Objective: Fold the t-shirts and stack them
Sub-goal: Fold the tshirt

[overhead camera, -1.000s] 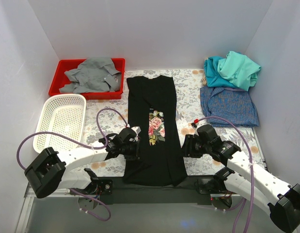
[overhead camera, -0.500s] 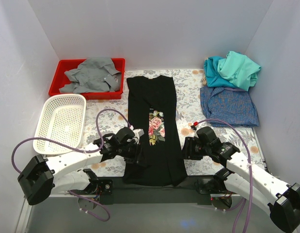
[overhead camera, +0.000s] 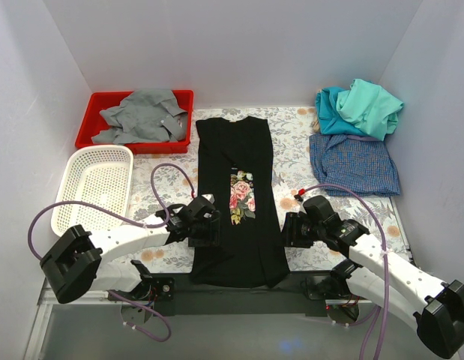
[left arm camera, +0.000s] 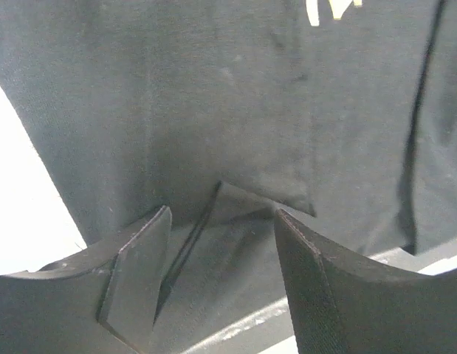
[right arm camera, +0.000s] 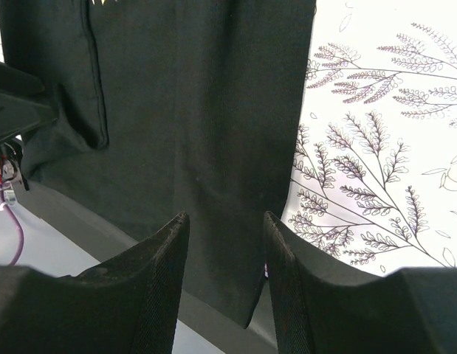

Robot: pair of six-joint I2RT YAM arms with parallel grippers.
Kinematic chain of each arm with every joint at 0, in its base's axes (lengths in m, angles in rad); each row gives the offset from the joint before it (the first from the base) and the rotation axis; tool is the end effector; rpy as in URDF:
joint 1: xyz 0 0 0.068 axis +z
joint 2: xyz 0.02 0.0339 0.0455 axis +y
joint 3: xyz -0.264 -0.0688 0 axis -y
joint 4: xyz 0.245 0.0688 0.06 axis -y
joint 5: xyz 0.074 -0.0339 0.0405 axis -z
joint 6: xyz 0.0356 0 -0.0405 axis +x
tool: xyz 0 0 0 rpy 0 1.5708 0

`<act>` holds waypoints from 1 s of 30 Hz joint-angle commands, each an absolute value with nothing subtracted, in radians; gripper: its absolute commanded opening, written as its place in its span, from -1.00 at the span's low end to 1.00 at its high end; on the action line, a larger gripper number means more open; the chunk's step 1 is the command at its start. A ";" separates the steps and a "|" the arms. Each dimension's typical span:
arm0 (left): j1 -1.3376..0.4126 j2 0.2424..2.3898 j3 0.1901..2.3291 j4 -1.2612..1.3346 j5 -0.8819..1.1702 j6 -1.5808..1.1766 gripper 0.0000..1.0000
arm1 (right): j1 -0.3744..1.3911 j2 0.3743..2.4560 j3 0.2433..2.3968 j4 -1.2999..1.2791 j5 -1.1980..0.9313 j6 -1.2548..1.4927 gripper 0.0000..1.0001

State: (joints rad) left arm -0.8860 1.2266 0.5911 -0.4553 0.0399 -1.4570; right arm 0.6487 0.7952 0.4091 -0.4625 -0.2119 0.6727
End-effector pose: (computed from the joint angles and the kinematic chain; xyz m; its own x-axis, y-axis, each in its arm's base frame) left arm 0.1344 -0.1669 0.1677 -0.8442 -0.5357 -0.0173 -0.4682 0.7527 -0.4628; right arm 0.1203 0.1006 0.1837 -0.9047 0.0785 -0.4187 -0.1760 0.8261 0.5353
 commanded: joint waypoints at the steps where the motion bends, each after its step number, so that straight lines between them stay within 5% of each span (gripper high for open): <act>1: -0.893 1.238 0.568 -0.428 -0.002 -1.468 0.13 | 0.653 0.801 0.394 -0.420 -0.222 0.658 0.03; 12: -0.897 1.221 0.538 -0.367 0.116 -1.454 -0.10 | 0.653 0.804 0.374 -0.400 -0.225 0.664 0.03; 23: -0.905 1.089 0.563 -0.391 0.121 -1.445 0.07 | 0.653 0.811 0.368 -0.387 -0.236 0.669 0.03; 30: -0.907 1.183 0.548 -0.381 0.124 -1.453 0.08 | 0.653 0.813 0.373 -0.383 -0.238 0.667 0.03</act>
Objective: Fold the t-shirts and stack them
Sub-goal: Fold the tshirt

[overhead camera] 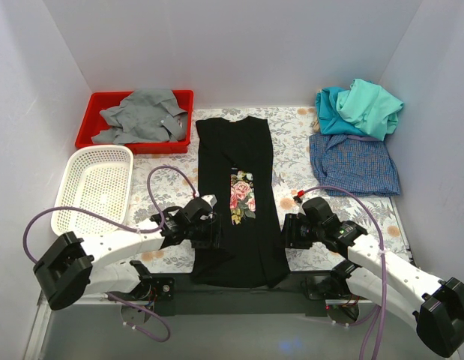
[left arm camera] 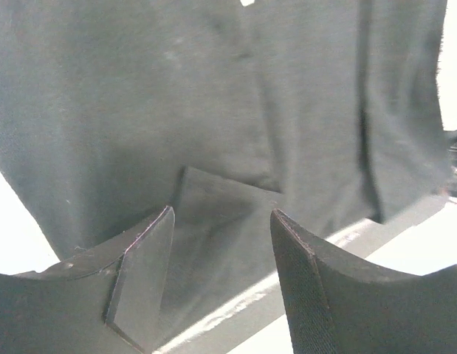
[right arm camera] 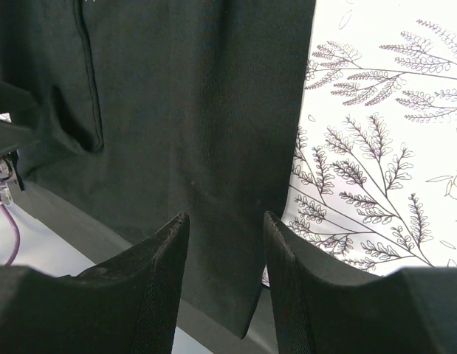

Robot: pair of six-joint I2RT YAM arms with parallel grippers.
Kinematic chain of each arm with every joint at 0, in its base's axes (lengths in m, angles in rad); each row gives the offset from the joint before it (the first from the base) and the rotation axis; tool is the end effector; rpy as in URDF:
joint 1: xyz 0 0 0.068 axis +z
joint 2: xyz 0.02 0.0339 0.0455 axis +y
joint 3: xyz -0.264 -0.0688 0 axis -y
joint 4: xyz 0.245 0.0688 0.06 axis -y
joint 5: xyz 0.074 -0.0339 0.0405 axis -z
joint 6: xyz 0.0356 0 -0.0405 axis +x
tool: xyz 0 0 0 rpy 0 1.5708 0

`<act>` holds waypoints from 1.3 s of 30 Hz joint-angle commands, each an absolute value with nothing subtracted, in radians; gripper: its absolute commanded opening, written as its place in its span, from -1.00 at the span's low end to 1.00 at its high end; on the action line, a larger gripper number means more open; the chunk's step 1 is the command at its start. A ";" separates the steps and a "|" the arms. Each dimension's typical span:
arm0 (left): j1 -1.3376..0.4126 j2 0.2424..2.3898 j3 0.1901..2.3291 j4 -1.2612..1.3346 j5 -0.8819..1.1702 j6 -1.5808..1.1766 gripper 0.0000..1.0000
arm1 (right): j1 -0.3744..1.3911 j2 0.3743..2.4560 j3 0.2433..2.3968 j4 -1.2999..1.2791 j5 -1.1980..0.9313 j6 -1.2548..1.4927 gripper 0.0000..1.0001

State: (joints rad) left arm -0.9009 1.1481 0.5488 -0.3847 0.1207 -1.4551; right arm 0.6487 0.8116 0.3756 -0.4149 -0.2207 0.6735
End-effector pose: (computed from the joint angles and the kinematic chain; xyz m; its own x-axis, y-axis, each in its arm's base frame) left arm 0.1260 -0.1660 0.1746 -0.8738 -0.4850 0.0357 -0.4190 0.7135 -0.5616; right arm 0.1207 0.1013 0.1742 -0.9077 0.0755 -0.4127 -0.1770 0.8229 0.5399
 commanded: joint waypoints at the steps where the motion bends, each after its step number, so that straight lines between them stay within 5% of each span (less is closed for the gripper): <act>1: -0.908 1.209 0.545 -0.377 0.124 -1.454 0.08 | 0.653 0.811 0.371 -0.383 -0.238 0.666 0.03; 7: -0.919 1.242 0.531 -0.339 0.120 -1.459 0.04 | 0.653 0.801 0.357 -0.383 -0.236 0.670 0.03; 21: -0.930 1.157 0.569 -0.376 0.132 -1.457 -0.99 | 0.653 0.811 0.344 -0.376 -0.238 0.670 0.03; 25: -0.933 1.121 0.598 -0.391 0.182 -1.430 -1.00 | 0.653 0.813 0.336 -0.368 -0.242 0.670 0.03; 35: -0.939 1.123 0.615 -0.426 0.689 -1.431 -1.00 | 0.655 0.816 0.327 -0.347 -0.258 0.670 0.03; 39: -0.948 1.112 0.546 -0.472 0.727 -1.440 -0.45 | 0.655 0.805 0.316 -0.353 -0.262 0.669 0.02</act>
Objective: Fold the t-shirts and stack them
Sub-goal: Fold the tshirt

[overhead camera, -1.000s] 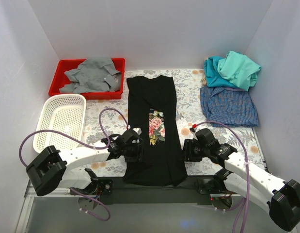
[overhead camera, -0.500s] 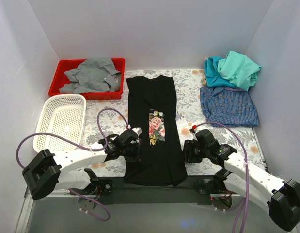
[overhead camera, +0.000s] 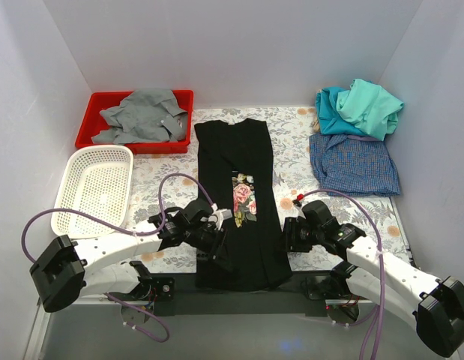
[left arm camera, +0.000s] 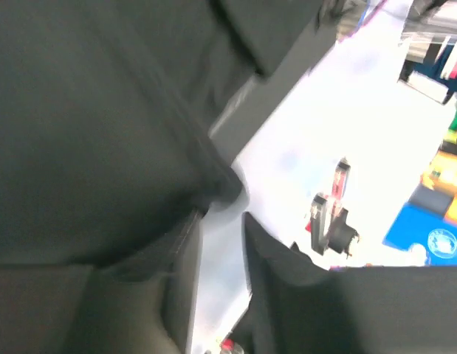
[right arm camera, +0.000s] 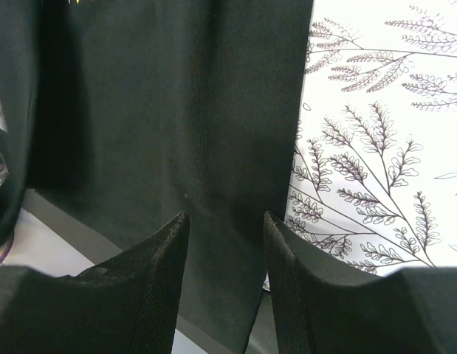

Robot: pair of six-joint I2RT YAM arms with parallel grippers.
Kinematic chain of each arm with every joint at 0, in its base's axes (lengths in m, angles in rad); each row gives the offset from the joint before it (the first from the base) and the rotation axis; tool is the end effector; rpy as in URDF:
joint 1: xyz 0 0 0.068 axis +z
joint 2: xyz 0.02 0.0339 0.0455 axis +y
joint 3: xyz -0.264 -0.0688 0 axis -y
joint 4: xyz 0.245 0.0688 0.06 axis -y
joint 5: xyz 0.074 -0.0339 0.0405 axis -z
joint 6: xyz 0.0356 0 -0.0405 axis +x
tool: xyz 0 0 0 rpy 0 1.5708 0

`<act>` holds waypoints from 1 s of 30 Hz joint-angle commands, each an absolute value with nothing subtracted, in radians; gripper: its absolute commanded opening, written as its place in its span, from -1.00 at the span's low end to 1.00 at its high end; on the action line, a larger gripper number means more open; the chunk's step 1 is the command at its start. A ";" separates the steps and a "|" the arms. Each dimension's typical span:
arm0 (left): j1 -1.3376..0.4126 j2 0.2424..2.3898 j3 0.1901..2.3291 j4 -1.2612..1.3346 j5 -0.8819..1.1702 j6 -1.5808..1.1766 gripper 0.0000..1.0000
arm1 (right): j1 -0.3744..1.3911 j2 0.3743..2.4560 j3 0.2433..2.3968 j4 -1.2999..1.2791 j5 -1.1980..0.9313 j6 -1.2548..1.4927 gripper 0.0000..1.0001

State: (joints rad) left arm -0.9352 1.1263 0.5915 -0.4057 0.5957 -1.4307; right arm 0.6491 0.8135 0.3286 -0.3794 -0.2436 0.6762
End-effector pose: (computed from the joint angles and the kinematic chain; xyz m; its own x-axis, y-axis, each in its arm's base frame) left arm 0.1079 -0.1799 0.1950 -0.9209 -0.1323 0.3665 -0.3545 0.6752 -0.6469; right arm 0.1174 0.0998 0.1617 -0.9178 0.0660 -0.3915 -0.1756 0.8169 0.5494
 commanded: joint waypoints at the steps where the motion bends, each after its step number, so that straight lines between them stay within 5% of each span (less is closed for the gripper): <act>1: -0.954 1.105 0.539 -0.489 0.710 -1.443 -0.34 | 0.655 0.796 0.314 -0.354 -0.262 0.670 0.02; 2: -0.957 1.100 0.531 -0.521 0.709 -1.445 0.21 | 0.655 0.793 0.311 -0.362 -0.262 0.670 0.02; 3: -0.960 1.092 0.513 -0.534 0.718 -1.437 0.52 | 0.655 0.785 0.310 -0.365 -0.261 0.670 0.02; 8: -0.973 1.082 0.495 -0.598 0.697 -1.431 0.59 | 0.655 0.758 0.313 -0.388 -0.244 0.670 0.03; 17: -0.976 0.825 0.646 -0.868 0.073 -1.695 0.66 | 0.655 0.661 0.334 -0.574 -0.140 0.710 0.03; 30: -0.977 0.977 0.451 -0.793 0.091 -1.851 0.70 | 0.657 0.422 0.308 -0.797 -0.221 0.836 0.06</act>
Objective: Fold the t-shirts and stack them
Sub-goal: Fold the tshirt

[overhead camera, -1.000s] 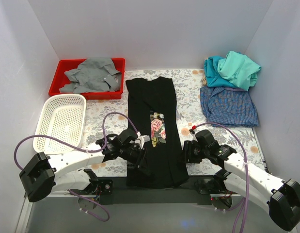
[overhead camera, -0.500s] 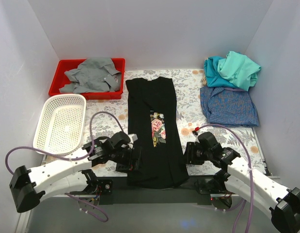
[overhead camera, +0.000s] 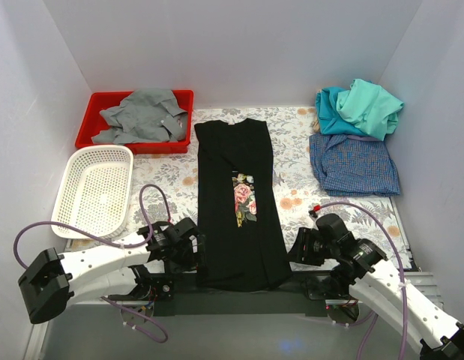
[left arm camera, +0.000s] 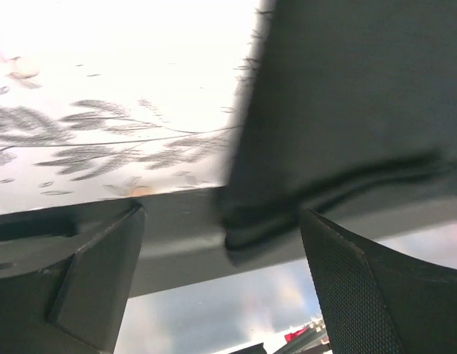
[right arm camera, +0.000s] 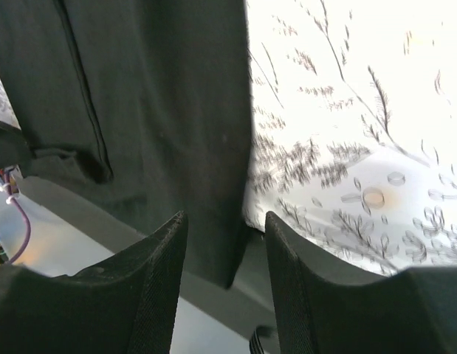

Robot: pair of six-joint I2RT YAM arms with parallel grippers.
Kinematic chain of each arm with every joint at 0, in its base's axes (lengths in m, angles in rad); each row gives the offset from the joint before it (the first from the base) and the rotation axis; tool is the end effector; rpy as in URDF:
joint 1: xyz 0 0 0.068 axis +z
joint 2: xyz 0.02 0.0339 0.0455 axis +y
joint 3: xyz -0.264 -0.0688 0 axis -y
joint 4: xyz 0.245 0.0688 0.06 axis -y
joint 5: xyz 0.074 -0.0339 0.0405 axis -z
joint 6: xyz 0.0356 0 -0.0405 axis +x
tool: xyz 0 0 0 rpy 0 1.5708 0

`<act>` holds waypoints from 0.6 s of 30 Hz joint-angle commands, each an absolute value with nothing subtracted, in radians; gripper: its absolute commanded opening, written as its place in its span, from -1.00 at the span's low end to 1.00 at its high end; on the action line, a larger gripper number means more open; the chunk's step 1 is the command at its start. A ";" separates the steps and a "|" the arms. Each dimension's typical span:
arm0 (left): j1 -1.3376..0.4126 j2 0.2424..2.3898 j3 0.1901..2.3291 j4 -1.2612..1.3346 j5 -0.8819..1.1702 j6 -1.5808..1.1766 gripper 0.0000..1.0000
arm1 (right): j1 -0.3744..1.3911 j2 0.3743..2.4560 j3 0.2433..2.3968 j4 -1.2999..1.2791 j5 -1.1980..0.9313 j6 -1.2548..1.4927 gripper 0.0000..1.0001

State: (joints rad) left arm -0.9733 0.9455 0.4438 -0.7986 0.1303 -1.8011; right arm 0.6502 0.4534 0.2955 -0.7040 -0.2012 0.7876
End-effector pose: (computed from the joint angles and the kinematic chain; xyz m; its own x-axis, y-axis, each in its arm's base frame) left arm 0.0740 -0.1170 0.1570 -0.6934 -0.6970 0.1829 -0.7194 0.6549 -0.2316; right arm 0.0792 0.0692 0.1672 -0.9200 0.1727 -0.3518 -0.0634 0.8203 0.5684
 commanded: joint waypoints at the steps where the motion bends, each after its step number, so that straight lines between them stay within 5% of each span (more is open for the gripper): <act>1: -0.977 0.991 0.457 -0.787 0.084 -1.858 0.70 | 0.658 0.414 0.310 -0.805 -0.222 0.839 0.07; 18: -0.977 1.074 0.374 -0.440 0.337 -1.773 0.72 | 0.660 0.419 0.249 -0.726 -0.397 0.851 0.08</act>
State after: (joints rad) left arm -0.9630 1.0653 0.4534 -0.7158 0.2268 -1.7645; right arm 0.6552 0.4488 0.2626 -0.7807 -0.3332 0.8371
